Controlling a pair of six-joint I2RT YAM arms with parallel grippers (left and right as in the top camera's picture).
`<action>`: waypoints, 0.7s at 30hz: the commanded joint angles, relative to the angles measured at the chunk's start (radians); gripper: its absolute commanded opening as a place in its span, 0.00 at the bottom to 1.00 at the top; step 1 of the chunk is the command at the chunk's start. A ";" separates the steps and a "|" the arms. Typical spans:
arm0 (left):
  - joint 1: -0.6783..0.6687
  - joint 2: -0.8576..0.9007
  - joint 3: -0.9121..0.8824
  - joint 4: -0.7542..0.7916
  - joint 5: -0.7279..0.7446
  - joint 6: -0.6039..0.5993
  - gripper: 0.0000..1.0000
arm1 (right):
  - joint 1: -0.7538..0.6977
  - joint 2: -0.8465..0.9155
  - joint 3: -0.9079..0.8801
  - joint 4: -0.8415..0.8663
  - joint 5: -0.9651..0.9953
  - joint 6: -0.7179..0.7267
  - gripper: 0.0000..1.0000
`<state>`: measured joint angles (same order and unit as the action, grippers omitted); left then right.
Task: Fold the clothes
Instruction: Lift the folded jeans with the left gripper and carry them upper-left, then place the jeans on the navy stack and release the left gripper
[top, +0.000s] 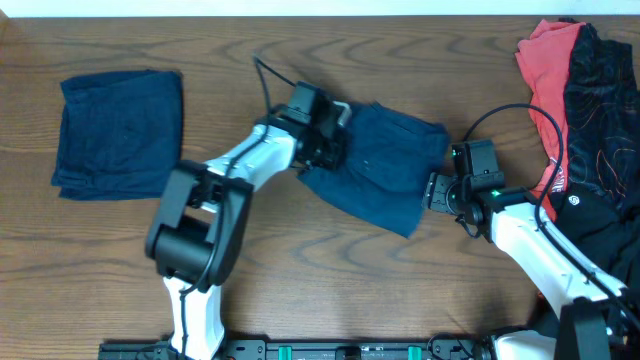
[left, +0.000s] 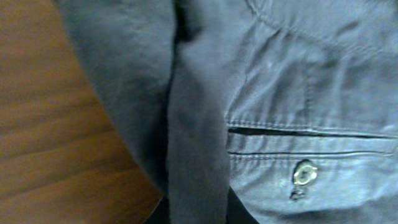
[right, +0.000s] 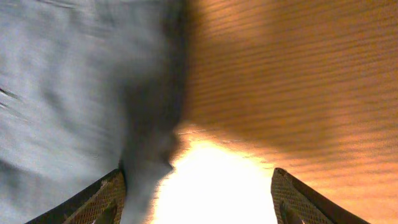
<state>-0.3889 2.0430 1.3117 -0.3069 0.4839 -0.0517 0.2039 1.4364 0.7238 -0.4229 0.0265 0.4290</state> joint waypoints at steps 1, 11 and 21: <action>0.121 -0.145 0.000 0.007 -0.049 -0.037 0.11 | -0.018 -0.066 0.000 -0.021 0.062 0.011 0.73; 0.446 -0.452 0.000 0.025 -0.259 -0.113 0.11 | -0.031 -0.146 0.000 -0.057 0.075 0.002 0.77; 0.781 -0.450 -0.001 0.034 -0.276 -0.328 0.11 | -0.031 -0.146 0.000 -0.080 0.082 0.000 0.77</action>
<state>0.3408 1.5723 1.2999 -0.2752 0.2180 -0.2935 0.1787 1.3006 0.7238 -0.4984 0.0875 0.4290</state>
